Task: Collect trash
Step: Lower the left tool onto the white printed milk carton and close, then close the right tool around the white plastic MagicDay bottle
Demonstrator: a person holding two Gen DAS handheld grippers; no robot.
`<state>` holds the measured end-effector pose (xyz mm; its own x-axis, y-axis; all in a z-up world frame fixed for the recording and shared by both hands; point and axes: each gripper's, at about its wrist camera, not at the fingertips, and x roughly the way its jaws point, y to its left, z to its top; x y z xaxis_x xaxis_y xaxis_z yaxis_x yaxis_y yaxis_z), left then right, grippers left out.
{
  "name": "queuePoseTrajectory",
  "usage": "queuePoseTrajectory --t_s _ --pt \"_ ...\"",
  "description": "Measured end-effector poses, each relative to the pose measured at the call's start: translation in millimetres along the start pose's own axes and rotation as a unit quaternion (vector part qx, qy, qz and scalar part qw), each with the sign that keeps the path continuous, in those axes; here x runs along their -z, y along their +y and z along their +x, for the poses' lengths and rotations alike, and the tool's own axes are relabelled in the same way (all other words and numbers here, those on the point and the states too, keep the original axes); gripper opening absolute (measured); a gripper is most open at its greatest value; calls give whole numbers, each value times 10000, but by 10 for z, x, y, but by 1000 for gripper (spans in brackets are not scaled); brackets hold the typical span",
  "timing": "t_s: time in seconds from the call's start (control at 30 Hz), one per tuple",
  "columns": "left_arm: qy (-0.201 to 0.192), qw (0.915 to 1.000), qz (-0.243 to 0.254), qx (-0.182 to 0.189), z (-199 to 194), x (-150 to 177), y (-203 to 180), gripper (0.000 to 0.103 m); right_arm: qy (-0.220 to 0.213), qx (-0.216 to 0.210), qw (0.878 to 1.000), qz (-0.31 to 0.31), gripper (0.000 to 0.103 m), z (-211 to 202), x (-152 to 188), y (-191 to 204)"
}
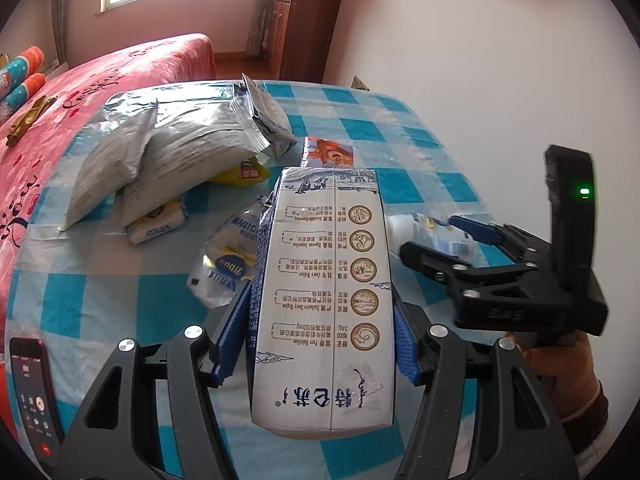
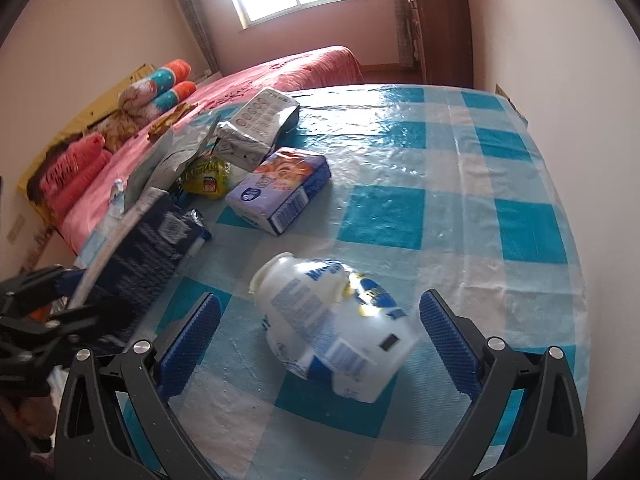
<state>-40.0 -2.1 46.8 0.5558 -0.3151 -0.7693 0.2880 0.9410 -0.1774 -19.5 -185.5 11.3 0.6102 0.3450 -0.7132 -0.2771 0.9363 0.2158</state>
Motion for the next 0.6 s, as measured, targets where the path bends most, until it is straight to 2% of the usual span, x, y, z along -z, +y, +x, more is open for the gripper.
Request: queuePoseTrajectory --t_s 0.13,0.3,0.37,0.47,0.6 --pt "-97 10000 18 -7 -129 72 48 63 137 -35 9998 -125 98 -1 60 129" --pt "-135 9999 -87 -33 -206 160 170 63 305 -317 9990 -68 98 -24 182 280" --pt "-141 9998 -147 -52 -228 192 232 63 265 -248 9993 -127 97 -44 205 350" --pt "-166 9996 -229 -69 -266 233 308 63 216 2 9994 -254 81 -24 199 410" --pt "-229 9993 -292 -63 -340 266 384 63 230 253 9988 -359 81 56 178 390"
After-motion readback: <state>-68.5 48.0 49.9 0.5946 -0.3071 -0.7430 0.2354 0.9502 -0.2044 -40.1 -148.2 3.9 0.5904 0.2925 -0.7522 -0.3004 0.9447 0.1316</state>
